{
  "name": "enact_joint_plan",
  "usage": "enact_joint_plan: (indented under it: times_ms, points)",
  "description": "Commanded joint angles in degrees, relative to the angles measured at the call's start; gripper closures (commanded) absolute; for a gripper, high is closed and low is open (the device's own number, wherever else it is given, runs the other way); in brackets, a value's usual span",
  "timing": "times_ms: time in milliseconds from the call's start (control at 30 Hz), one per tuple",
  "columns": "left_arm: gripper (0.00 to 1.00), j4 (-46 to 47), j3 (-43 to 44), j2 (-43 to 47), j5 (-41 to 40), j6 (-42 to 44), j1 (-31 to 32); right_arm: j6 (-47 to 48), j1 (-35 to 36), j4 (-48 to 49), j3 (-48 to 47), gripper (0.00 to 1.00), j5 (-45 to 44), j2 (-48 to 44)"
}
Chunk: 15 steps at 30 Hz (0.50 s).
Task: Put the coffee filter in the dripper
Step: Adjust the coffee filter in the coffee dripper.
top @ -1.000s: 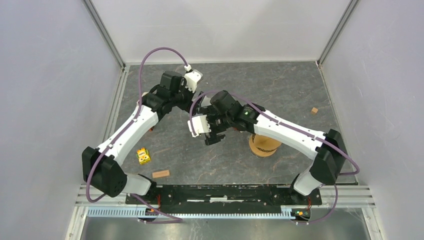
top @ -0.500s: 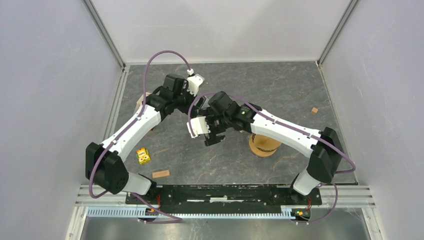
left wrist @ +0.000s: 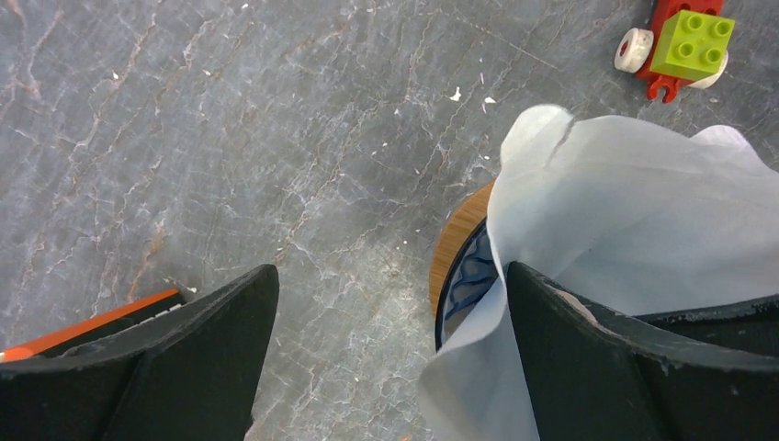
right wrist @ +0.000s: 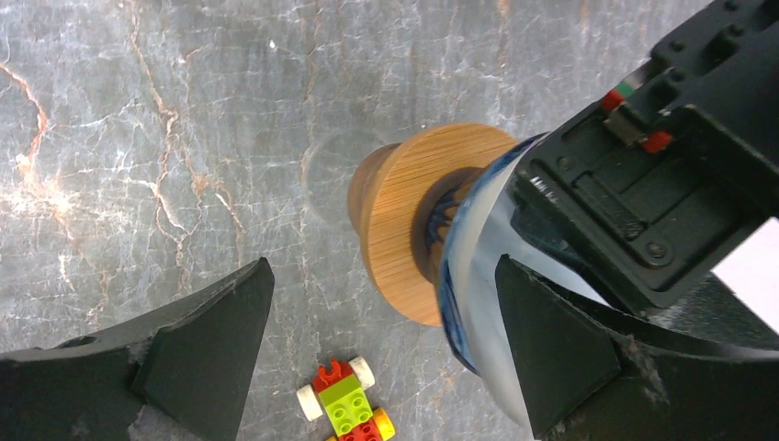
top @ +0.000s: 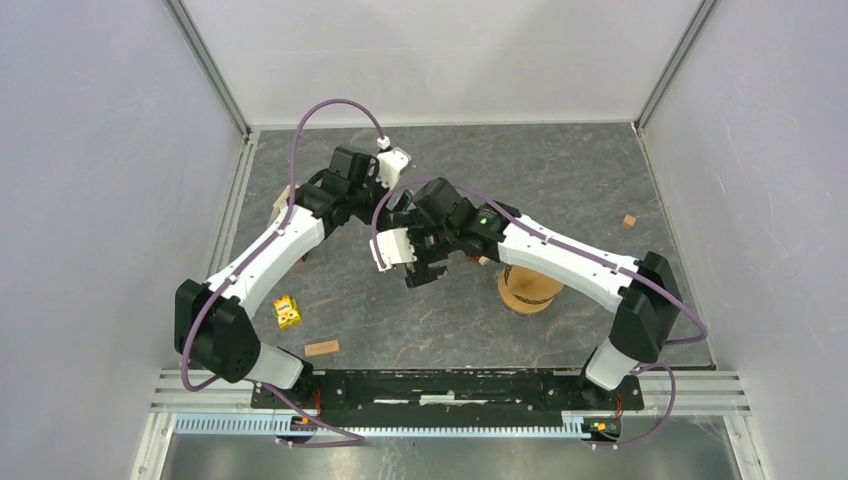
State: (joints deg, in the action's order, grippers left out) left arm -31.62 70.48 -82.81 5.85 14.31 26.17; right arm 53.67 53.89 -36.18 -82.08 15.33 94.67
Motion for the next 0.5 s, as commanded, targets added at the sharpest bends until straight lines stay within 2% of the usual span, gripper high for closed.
enact_joint_plan:
  times_ms: [0, 467]
  points:
    - [0.0, -0.39, 3.64, 0.86, 0.17, 2.24, 0.19, -1.35, 0.16, 0.07, -4.42, 0.02, 0.18, -2.35]
    - [0.0, -2.46, 6.03, 3.45, 3.0, 1.68, 0.19, -2.24, 0.08, -1.53, -4.53, 0.02, -0.3, -5.91]
